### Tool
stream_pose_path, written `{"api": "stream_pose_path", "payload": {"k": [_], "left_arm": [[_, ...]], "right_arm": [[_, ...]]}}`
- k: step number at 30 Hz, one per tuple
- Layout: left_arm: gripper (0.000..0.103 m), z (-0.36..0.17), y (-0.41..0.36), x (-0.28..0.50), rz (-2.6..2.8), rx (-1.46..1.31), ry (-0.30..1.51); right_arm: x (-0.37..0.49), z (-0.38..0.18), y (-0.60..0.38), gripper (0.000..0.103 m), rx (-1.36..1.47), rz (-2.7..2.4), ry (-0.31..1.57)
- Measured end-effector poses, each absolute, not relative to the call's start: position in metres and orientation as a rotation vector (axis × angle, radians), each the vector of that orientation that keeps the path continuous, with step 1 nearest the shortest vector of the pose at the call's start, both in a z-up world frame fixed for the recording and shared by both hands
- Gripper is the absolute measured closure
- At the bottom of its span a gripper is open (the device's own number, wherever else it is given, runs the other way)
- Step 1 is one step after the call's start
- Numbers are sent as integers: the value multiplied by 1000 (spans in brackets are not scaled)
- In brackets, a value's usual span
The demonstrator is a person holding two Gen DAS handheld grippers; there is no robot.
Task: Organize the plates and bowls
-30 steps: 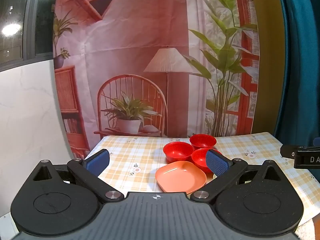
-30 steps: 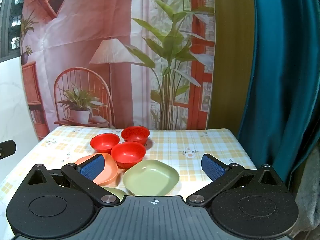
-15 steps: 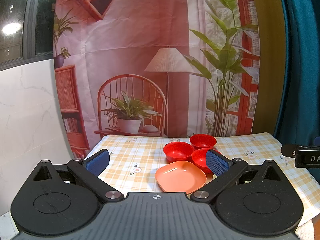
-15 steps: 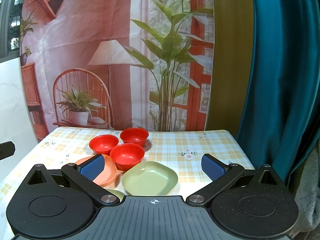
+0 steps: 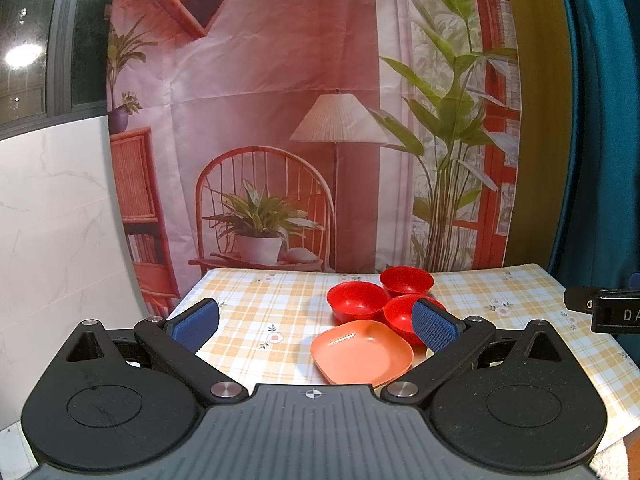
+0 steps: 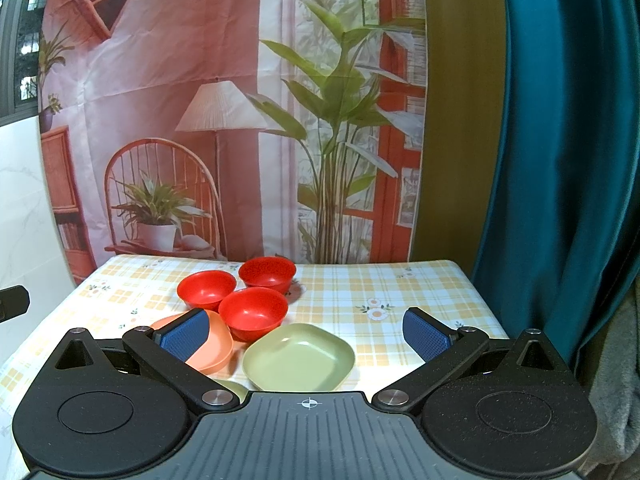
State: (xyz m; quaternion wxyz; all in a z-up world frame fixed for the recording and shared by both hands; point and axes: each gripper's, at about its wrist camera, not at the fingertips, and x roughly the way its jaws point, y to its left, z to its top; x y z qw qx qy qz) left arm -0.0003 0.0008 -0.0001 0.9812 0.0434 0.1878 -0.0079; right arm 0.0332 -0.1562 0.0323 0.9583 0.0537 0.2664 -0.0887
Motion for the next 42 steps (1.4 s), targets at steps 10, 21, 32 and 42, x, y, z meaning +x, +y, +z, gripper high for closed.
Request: {"api": "stream_pose_path", "payload": {"k": [10,21,32,42], "left_arm": [[0,0,1,0,-16,87,379],[0,-1,1,0,-16,88,380],[0,-3,1,0,-16,87,383],[0,-9,1,2,-7,82,391]], "right_arm": [[33,32,-156,0,109,-180,539],[33,32,-157,0,110,-180,539],[33,34,-157,0,111,-180,540],[33,32,-168,0,142,-162,534]]}}
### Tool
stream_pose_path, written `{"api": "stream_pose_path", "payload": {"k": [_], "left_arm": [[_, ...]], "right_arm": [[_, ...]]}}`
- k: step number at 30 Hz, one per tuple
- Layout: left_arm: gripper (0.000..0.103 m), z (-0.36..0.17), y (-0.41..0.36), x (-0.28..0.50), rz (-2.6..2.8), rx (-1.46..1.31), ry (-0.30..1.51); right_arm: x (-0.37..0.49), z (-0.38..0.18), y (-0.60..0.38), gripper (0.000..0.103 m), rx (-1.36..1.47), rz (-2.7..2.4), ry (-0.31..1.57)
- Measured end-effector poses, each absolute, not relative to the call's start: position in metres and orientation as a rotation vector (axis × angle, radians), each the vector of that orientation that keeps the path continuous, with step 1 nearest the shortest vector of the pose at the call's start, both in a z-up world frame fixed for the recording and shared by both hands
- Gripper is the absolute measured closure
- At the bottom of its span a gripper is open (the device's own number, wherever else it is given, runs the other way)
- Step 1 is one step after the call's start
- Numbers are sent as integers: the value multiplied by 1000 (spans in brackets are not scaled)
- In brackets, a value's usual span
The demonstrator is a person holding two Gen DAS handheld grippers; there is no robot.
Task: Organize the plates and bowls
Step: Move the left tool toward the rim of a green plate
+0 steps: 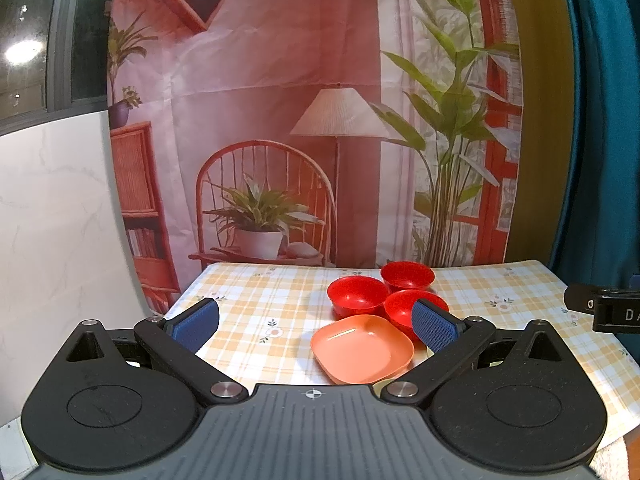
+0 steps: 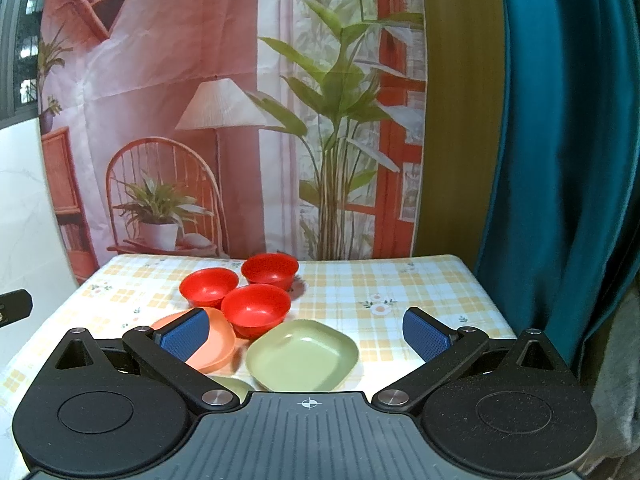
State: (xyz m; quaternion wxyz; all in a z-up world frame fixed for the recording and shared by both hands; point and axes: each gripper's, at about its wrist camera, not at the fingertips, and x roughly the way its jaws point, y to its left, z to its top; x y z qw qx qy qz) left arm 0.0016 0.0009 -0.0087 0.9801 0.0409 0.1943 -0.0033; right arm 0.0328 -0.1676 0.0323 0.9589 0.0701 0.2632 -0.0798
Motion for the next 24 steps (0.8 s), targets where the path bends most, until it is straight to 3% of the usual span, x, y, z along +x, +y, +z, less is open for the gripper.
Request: {"api": "stream_pose_path", "payload": {"k": [14,24], "left_arm": [[0,-18,0,40,74,169,407],[0,-61,8,89,60,148,504]], "right_arm": [[65,3,-163,0,88,-113,465],[114,-51,-141,0,48,-52,563]]}}
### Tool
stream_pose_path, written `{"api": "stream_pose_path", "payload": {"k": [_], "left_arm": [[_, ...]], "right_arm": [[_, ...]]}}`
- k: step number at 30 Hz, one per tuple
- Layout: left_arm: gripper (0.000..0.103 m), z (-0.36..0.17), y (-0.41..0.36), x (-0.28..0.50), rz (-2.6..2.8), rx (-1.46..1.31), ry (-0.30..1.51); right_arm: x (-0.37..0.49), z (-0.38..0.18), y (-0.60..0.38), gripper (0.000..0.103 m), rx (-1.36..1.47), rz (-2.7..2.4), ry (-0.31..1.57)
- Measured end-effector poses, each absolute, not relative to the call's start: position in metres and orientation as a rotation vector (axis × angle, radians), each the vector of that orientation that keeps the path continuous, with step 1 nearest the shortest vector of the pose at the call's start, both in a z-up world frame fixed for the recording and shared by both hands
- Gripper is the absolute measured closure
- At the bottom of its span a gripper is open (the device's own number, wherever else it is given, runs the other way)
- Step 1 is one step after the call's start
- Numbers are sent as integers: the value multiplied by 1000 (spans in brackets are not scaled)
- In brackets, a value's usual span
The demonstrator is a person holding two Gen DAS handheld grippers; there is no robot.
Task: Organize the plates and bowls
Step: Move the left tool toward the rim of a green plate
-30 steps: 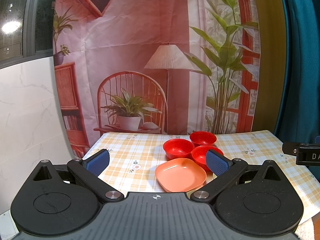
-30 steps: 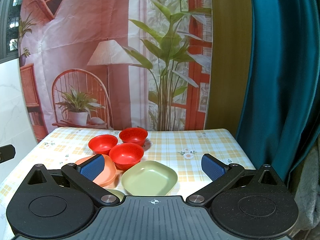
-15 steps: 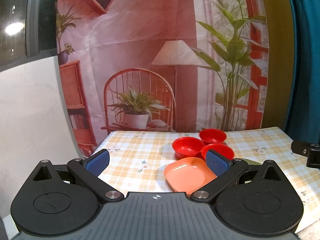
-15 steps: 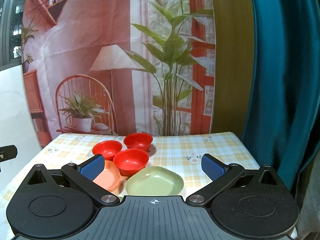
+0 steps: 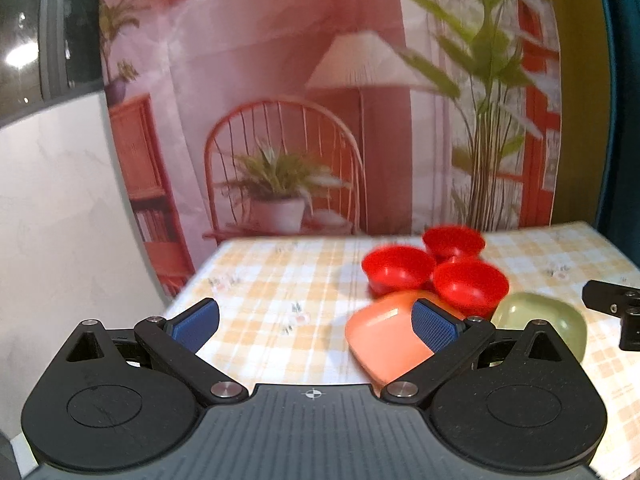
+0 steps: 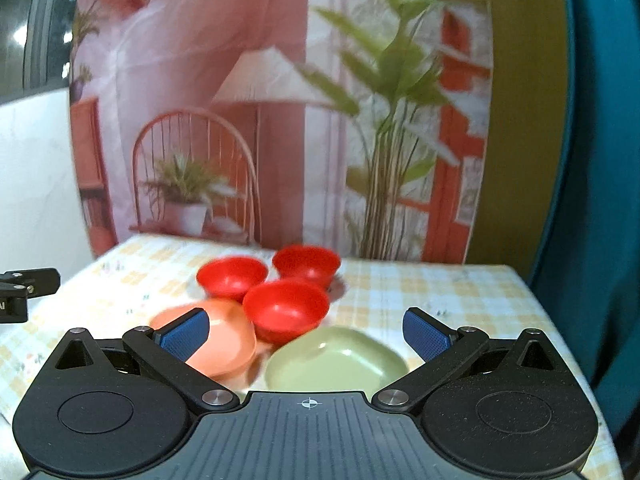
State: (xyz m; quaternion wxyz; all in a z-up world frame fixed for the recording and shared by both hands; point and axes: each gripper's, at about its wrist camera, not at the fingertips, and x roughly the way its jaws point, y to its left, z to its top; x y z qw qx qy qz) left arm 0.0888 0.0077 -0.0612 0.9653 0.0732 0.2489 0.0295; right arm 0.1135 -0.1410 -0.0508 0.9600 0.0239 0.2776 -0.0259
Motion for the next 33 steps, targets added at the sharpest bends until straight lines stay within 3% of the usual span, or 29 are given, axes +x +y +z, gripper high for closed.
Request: {"api": "stream_pose_path", "payload": {"k": [11,14,18,21,28,33], "left_arm": [[3,-122,13,113,-86,36,642],[8,-135,9,118,-115,40,686],[13,-150,9,123,-121,24,732],[19,-157,13,127,-129,-9,772],[24,-173,-4,125,-187,96,856],[40,-178,-3,127,-193,105,890]], "right_arm": [[125,-103,-130,1,89,-13,679],[125,-114,-130,1,113,14,712],[122,-126,-129,7,134,56,764],[122,-132,-130,18,133,53,796],[122,-140,-127,21,119,72,842],[123,-147,-124,28,122,102,878]]}}
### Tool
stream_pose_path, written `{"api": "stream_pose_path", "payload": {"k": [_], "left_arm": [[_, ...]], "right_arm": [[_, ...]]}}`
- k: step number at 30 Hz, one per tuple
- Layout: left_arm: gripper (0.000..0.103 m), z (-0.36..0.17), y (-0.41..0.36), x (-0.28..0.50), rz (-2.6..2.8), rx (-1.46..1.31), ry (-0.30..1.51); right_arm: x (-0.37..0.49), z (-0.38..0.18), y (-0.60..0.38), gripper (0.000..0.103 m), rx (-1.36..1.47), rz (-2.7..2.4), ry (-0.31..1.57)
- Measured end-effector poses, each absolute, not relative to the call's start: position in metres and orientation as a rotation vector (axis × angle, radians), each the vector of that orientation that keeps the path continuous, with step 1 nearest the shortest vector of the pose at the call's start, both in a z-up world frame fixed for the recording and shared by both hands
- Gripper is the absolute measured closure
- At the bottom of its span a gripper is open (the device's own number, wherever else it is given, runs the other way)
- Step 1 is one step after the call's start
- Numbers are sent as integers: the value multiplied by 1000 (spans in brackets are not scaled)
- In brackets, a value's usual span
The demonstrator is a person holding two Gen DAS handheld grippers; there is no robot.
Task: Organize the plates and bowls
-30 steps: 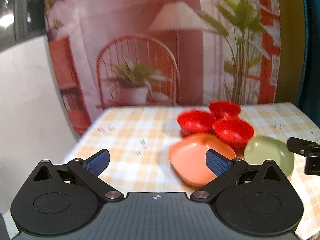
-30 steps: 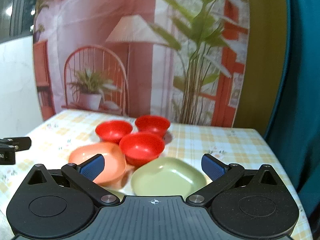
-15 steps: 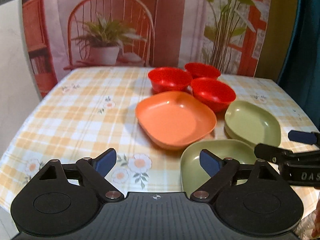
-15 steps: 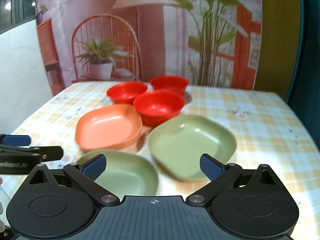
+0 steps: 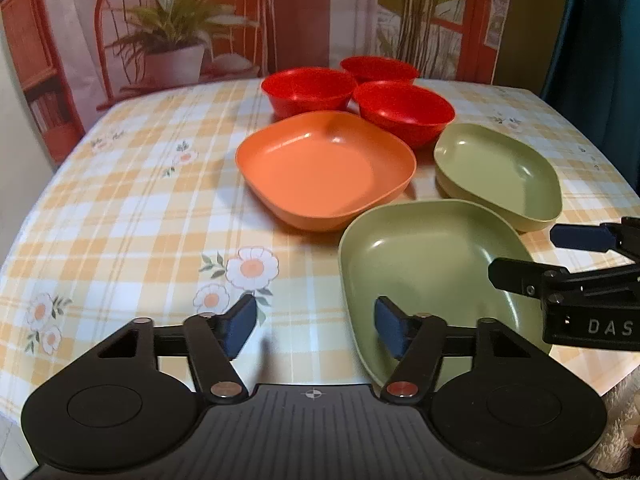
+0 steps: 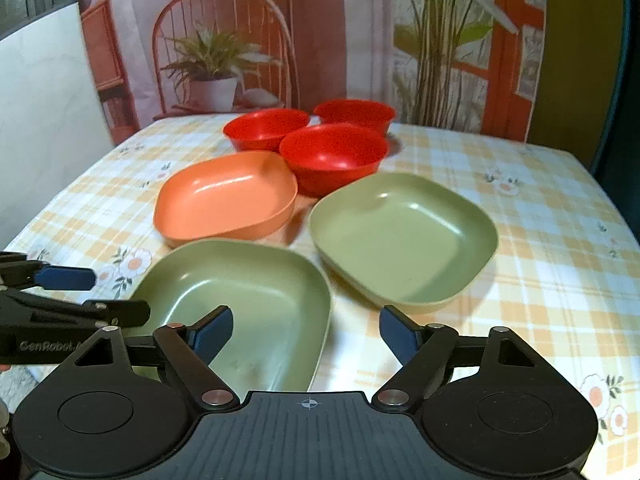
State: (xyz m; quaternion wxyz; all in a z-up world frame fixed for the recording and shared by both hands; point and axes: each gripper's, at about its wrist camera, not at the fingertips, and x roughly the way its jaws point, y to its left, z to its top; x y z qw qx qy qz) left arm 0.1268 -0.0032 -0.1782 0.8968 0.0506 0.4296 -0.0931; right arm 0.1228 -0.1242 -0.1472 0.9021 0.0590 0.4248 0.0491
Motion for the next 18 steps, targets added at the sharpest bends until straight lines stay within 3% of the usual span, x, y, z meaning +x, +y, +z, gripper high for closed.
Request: {"api": "stream_pose_path", "payload": {"k": [7,10,13,18], "left_arm": [[70,-183,4,129,-235,24,925],[78,-184,-1,128,-253,36,919],[84,-184,-3,127,-270,29,920],[86,-185,-3,127,-281,19,925]], "right_arm": [[123,-151,-132,39,162,109,905],[122,-152,-134,48,176,117,914],[121,-154,-137,57,191,123,924],[120,-157,-140,66,217,131,938]]}}
